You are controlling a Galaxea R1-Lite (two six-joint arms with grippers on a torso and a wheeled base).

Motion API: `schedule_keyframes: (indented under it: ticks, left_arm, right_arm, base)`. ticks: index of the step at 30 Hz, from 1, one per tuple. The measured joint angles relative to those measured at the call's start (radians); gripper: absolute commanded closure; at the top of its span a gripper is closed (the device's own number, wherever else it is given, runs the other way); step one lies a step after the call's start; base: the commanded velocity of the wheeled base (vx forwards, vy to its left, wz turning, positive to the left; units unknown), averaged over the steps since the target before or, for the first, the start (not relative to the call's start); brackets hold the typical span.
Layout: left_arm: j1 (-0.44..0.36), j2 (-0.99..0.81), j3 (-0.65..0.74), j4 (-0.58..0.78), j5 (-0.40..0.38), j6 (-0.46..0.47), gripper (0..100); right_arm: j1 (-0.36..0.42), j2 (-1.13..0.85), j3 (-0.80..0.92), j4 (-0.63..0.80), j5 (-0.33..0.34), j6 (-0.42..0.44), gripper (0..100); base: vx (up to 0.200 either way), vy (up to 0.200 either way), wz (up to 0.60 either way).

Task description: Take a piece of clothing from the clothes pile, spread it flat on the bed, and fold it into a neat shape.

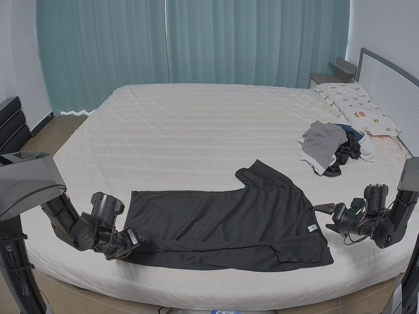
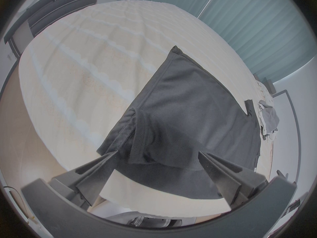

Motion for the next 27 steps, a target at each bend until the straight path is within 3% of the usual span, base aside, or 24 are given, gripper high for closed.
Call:
schedule_keyframes:
  ticks: [5,6,21,27]
  left_arm:
    - [0.0,0.016,-0.015,-0.013,0.002,-0.004,0]
    - [0.0,0.017,-0.016,-0.014,0.003,-0.005,100]
    - [0.006,0.011,-0.017,-0.011,0.042,-0.004,100]
    - [0.016,0.0,-0.041,-0.013,0.04,-0.051,100]
  right_arm:
    - [0.008,0.0,0.004,0.0,0.0,-0.003,0]
    - [0.008,0.0,0.004,0.0,-0.001,-0.003,0]
    - [0.011,0.0,0.01,-0.001,0.0,-0.014,0]
    - [0.011,0.0,0.01,-0.001,0.0,-0.014,0]
  base:
    - [0.0,0.0,0.0]
    - [0.0,0.0,0.0]
    - [0.0,0.0,0.0]
    - [0.0,0.0,0.0]
